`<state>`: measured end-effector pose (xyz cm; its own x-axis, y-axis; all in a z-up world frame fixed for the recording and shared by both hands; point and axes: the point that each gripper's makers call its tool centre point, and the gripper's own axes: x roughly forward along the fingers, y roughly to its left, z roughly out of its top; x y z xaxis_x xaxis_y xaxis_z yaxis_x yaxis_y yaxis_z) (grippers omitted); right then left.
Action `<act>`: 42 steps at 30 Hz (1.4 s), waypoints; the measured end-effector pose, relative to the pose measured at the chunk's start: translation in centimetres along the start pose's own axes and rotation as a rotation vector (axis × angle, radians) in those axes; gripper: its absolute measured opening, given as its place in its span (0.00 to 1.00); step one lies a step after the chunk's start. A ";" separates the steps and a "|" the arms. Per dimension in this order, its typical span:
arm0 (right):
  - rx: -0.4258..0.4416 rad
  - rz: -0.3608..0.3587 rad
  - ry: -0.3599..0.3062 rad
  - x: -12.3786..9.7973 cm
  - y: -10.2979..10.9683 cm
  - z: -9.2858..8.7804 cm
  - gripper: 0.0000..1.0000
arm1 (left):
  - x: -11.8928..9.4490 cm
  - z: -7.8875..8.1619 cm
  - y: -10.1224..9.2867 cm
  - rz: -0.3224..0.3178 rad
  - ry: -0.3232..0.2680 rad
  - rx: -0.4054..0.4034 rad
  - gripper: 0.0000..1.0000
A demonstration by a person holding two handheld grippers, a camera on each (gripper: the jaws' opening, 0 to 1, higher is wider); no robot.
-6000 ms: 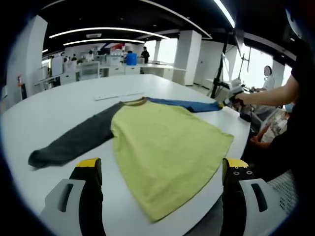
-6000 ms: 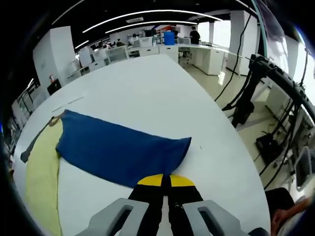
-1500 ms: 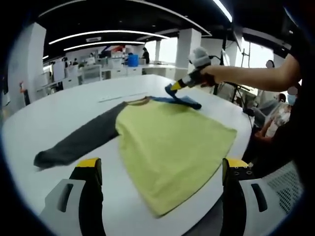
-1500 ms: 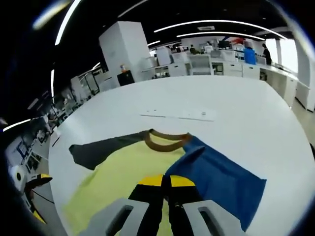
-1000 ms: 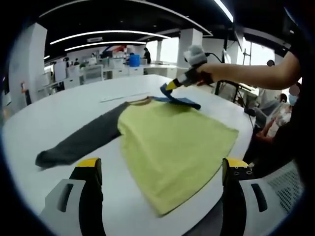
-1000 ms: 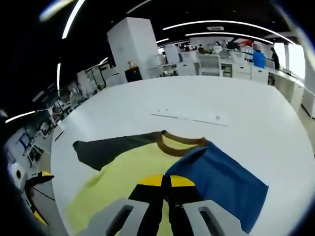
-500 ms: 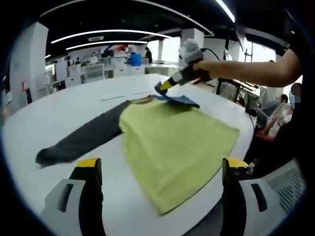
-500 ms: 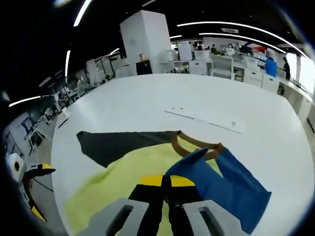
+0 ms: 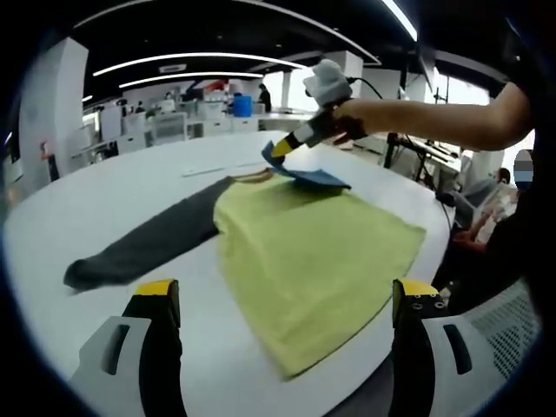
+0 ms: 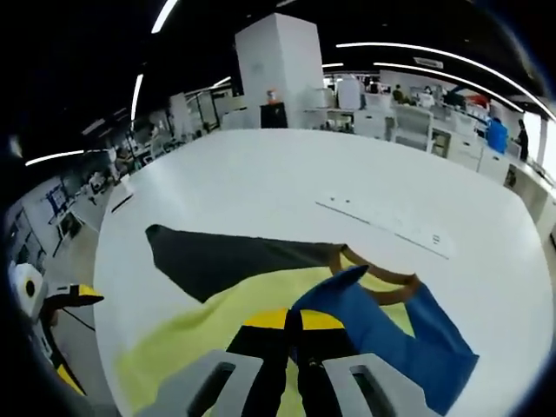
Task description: Fold the garment on the visible template until the final outline fits inside the template.
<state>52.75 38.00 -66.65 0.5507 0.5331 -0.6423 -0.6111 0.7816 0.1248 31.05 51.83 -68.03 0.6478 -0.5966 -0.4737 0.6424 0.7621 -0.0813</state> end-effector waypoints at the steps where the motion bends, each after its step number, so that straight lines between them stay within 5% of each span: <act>1: -0.004 0.005 0.000 0.2 0.2 0.1 0.00 | 0.0 -0.1 0.0 0.000 0.002 0.001 0.99; 21: -0.083 0.079 -0.008 2.4 4.1 2.3 0.00 | -0.1 -0.4 0.6 0.017 0.003 -0.007 0.99; 36: -0.131 0.143 0.045 5.0 7.1 -0.1 0.00 | -0.3 -0.8 0.9 0.023 0.012 -0.015 0.99; 42: -0.035 0.165 0.057 6.3 7.7 -1.0 0.00 | -0.4 -1.0 1.1 0.030 0.018 -0.018 0.99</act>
<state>50.93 47.01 -70.53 0.4086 0.6336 -0.6569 -0.7107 0.6725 0.2066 31.03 53.17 -68.83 0.6591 -0.5689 -0.4918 0.6150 0.7841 -0.0829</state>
